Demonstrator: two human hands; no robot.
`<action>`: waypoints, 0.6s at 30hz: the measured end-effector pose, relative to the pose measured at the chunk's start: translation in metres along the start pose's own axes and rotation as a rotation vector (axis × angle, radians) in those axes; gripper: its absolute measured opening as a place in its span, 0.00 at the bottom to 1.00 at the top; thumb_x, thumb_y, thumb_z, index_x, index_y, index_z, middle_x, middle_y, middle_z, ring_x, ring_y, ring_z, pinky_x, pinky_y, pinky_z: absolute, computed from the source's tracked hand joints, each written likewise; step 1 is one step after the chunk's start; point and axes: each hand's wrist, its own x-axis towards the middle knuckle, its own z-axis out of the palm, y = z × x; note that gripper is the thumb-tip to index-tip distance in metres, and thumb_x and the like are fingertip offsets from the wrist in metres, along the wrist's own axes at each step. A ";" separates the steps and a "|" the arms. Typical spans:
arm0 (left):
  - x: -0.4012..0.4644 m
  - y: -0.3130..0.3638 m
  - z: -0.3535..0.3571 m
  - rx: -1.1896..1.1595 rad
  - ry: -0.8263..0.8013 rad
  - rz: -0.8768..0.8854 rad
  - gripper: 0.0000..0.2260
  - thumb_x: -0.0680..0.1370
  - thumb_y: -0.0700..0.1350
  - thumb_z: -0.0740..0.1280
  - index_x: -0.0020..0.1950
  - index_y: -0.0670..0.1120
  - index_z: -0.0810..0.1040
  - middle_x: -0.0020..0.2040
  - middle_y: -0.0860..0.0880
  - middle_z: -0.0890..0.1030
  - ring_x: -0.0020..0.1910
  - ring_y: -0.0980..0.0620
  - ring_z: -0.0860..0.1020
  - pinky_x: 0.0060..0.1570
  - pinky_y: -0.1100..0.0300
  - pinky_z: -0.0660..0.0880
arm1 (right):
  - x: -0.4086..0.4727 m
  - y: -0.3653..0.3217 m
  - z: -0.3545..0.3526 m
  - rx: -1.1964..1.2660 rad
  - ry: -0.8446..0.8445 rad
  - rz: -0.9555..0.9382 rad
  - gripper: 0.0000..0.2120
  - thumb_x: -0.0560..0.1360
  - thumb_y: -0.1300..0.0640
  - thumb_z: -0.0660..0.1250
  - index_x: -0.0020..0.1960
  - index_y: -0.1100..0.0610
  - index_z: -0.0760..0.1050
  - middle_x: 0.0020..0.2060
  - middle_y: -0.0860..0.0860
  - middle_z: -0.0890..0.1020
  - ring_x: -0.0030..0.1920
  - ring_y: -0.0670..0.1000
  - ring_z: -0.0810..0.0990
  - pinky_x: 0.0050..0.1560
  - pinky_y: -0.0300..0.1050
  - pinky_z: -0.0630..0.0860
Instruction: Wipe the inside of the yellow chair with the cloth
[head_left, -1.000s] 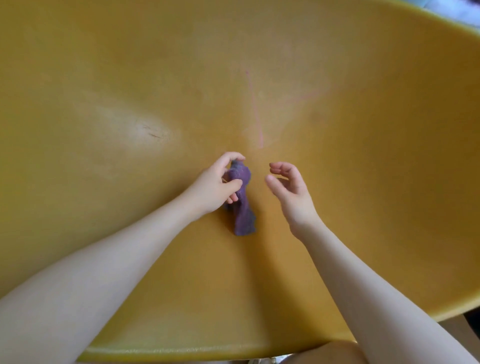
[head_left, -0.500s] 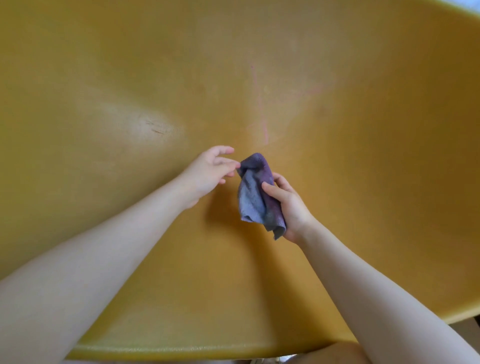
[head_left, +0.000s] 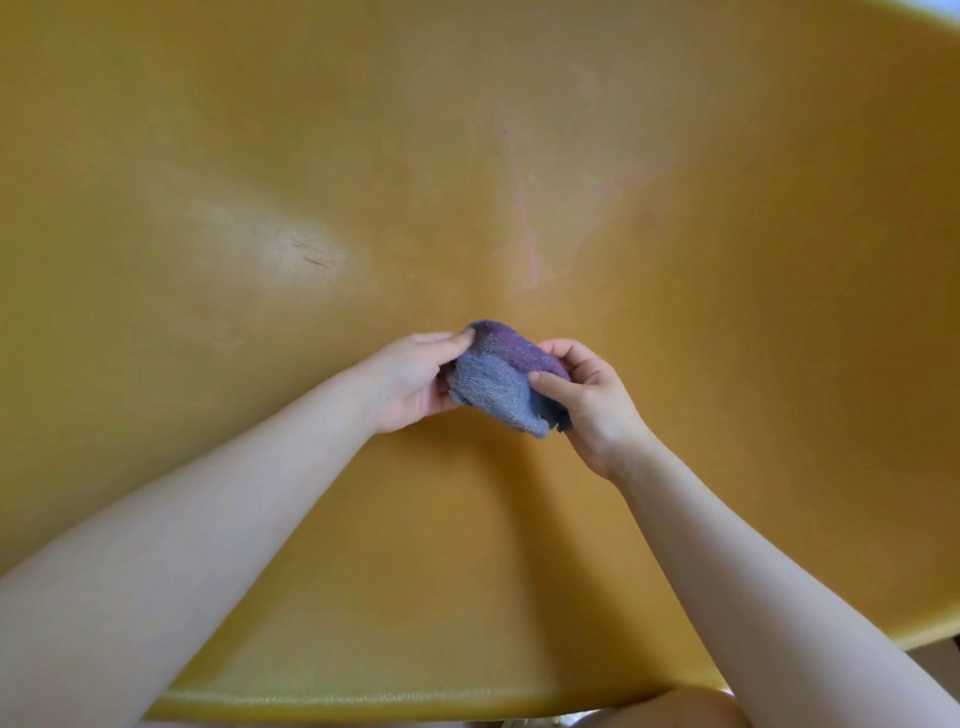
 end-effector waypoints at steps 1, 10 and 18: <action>0.000 -0.001 0.002 0.025 -0.029 -0.026 0.08 0.81 0.43 0.58 0.50 0.46 0.77 0.43 0.48 0.81 0.39 0.54 0.79 0.36 0.63 0.76 | 0.000 -0.002 0.003 0.013 0.006 -0.016 0.10 0.66 0.63 0.67 0.37 0.47 0.77 0.41 0.49 0.79 0.36 0.53 0.72 0.32 0.43 0.65; 0.008 -0.012 -0.001 0.481 0.136 0.096 0.06 0.78 0.35 0.60 0.51 0.45 0.73 0.49 0.45 0.77 0.43 0.50 0.76 0.40 0.62 0.73 | 0.002 -0.011 0.022 -0.186 0.050 -0.113 0.12 0.72 0.66 0.69 0.39 0.53 0.68 0.37 0.53 0.74 0.36 0.49 0.73 0.35 0.40 0.71; 0.001 0.010 -0.053 1.818 0.360 0.109 0.42 0.71 0.60 0.69 0.76 0.45 0.54 0.77 0.44 0.46 0.76 0.46 0.48 0.72 0.52 0.54 | 0.047 0.012 0.021 -1.061 0.457 -0.351 0.14 0.72 0.60 0.68 0.56 0.61 0.75 0.55 0.59 0.74 0.51 0.61 0.72 0.52 0.49 0.69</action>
